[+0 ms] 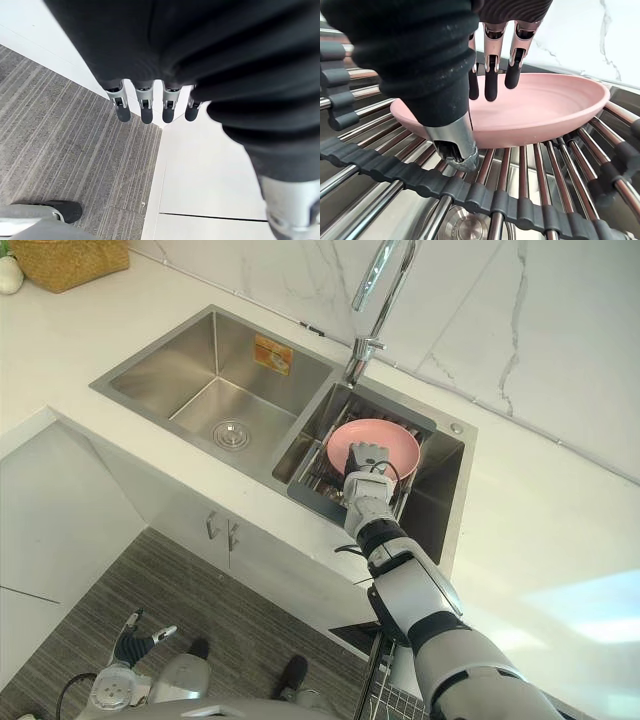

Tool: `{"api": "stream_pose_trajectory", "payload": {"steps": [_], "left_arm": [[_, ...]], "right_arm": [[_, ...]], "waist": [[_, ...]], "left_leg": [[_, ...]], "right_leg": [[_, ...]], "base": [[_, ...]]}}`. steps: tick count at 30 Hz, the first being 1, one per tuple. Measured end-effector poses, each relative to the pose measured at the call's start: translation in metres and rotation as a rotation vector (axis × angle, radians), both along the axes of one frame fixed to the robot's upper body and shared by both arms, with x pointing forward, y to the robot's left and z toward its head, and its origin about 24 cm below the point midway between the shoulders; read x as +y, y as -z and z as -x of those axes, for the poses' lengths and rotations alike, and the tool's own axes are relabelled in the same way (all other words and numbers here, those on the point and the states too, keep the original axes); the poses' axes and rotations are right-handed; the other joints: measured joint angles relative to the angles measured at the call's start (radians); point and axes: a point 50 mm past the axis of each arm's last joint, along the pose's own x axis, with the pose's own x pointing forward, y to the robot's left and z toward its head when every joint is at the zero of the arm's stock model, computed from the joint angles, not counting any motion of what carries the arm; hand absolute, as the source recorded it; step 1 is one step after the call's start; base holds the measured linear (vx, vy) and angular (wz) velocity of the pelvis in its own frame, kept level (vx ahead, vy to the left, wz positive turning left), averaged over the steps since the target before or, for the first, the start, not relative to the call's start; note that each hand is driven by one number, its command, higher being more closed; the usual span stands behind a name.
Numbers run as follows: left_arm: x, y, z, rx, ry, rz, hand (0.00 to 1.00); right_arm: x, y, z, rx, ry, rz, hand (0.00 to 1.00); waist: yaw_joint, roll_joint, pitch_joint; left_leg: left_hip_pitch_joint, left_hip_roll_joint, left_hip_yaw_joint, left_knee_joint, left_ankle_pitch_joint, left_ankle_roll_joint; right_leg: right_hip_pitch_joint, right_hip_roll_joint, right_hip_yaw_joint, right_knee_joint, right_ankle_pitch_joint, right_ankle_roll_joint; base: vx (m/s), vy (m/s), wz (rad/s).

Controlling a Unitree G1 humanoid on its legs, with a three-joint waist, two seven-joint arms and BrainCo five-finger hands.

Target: Walk over to the sink, pick up the cup, carry it to the dishwasher, place the cup inside the dishwasher, then close the dishwasher door

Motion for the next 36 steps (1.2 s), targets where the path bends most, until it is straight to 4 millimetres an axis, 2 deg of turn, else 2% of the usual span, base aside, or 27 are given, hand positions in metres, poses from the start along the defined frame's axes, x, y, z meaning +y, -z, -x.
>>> {"api": "stream_pose_trajectory", "payload": {"steps": [6,9,11,13,17,21,27,29,32,35,36], "left_arm": [[0.000,0.000,0.000,0.006,0.000,0.002,0.00],[0.001,0.000,0.000,0.012,0.016,-0.003,0.00],[0.001,0.000,0.000,0.014,0.014,-0.002,0.00],[0.001,0.001,0.002,0.021,-0.001,0.005,0.00],[0.002,0.002,0.005,0.032,-0.010,0.005,0.00],[0.003,0.002,0.009,0.031,-0.028,-0.008,0.00],[0.005,0.001,0.012,0.022,-0.042,-0.011,0.00],[0.005,0.001,0.013,0.022,-0.050,-0.011,0.00],[0.006,0.001,0.017,0.025,-0.076,-0.016,0.00],[0.004,0.002,0.019,0.028,-0.083,-0.010,0.00],[0.004,0.003,0.021,0.033,-0.083,-0.009,0.00]], "right_arm": [[-0.012,0.004,0.002,0.002,0.066,-0.050,1.00],[-0.011,0.003,0.002,-0.030,0.057,-0.075,1.00],[-0.009,0.003,0.001,-0.051,0.044,-0.138,1.00],[-0.004,0.002,0.001,-0.111,0.034,-0.289,1.00],[0.012,-0.016,0.001,-0.258,-0.042,-0.440,1.00],[0.028,-0.029,0.011,-0.379,-0.147,-0.609,1.00],[0.040,-0.033,0.025,-0.428,-0.255,-0.667,1.00],[0.042,-0.035,0.028,-0.440,-0.273,-0.673,1.00],[0.048,-0.044,0.036,-0.473,-0.327,-0.681,1.00],[0.051,-0.059,0.047,-0.513,-0.395,-0.687,1.00],[0.052,-0.067,0.053,-0.546,-0.426,-0.693,1.00]], "waist": [[-0.002,0.000,0.000],[-0.006,0.000,0.000],[-0.010,0.000,0.000],[-0.017,0.000,0.000],[-0.041,0.002,0.002],[-0.060,0.003,0.002],[-0.097,0.004,0.002],[-0.101,0.004,0.002],[-0.120,0.006,0.001],[-0.126,0.015,-0.002],[-0.136,0.020,-0.004]], "left_leg": [[0.003,0.000,0.001,-0.001,0.000,0.000],[0.004,0.000,0.005,-0.001,0.000,0.000],[0.007,0.000,0.011,-0.001,-0.001,0.001],[0.015,0.001,0.026,-0.002,-0.003,0.002],[0.024,0.001,0.039,-0.001,-0.008,0.005],[0.036,0.002,0.061,0.002,-0.018,0.008],[0.050,0.002,0.074,0.004,-0.023,0.010],[0.056,0.002,0.082,0.006,-0.027,0.011],[0.059,0.002,0.095,0.022,-0.038,0.012],[0.061,0.005,0.126,0.047,-0.058,0.015],[0.060,0.006,0.141,0.053,-0.065,0.017]], "right_leg": [[0.002,0.000,0.000,0.000,-0.001,-0.002],[0.001,0.000,0.004,0.000,-0.001,-0.002],[0.001,0.000,0.007,0.000,-0.001,-0.002],[0.003,0.000,0.016,0.000,0.000,0.000],[0.002,0.000,0.036,0.000,0.002,0.002],[0.003,0.001,0.059,0.000,0.004,0.004],[0.010,0.001,0.069,0.000,0.005,0.005],[0.013,0.002,0.078,0.000,0.005,0.006],[0.015,0.002,0.093,0.000,0.007,0.005],[0.013,0.004,0.125,0.000,0.008,0.002],[0.012,0.005,0.138,0.000,0.008,0.002]], "base": [[0.00,0.000,0.00],[0.00,0.001,-0.01],[0.00,0.001,-0.06],[-0.01,0.008,-0.12],[-0.01,0.019,-0.15],[-0.01,0.022,-0.16],[-0.01,0.017,-0.06],[-0.02,0.023,-0.13],[-0.03,0.032,-0.14],[-0.04,0.041,-0.31],[-0.05,0.041,-0.35]]}}
